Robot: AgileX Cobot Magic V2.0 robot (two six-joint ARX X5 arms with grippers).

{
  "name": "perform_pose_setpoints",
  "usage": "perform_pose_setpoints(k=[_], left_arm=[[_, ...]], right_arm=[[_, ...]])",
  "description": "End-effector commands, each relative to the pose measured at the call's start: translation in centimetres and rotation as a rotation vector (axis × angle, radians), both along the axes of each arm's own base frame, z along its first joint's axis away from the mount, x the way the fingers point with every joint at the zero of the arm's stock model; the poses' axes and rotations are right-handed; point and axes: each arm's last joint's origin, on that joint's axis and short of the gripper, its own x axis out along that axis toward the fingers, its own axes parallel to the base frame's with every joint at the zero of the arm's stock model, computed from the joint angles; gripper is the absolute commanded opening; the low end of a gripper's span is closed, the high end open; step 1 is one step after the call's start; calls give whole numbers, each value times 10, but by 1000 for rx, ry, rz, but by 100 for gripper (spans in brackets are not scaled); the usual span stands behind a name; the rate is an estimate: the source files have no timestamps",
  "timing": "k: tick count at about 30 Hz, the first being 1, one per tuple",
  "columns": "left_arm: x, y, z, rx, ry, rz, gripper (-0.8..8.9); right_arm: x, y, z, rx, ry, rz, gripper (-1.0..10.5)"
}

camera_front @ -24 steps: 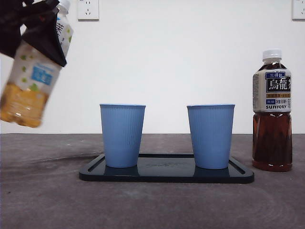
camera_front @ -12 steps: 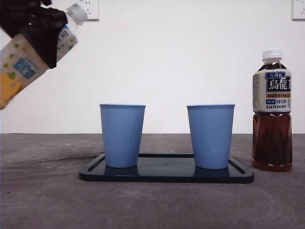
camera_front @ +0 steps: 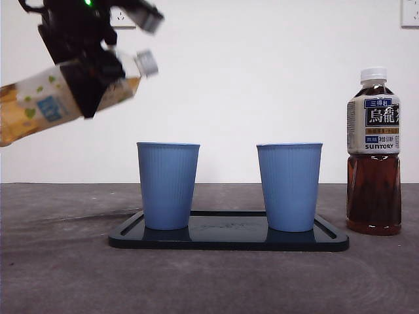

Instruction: Pour the drink into the cup

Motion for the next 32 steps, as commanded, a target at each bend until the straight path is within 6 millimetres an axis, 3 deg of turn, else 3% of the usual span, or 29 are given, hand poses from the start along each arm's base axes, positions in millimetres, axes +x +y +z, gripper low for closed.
perform_pose_setpoints(k=[1, 6, 26, 32], left_arm=[[3, -11, 0, 95, -36, -6, 245], [3, -19, -11, 220, -44, 8, 245], [-1, -27, -14, 324, -64, -16, 244], [2, -32, -26, 357, -36, -21, 244]], right_arm=[[0, 0, 3, 7, -1, 2, 442], [0, 0, 2, 6, 3, 2, 442], [0, 0, 2, 6, 2, 1, 442], [0, 0, 2, 5, 6, 2, 442]])
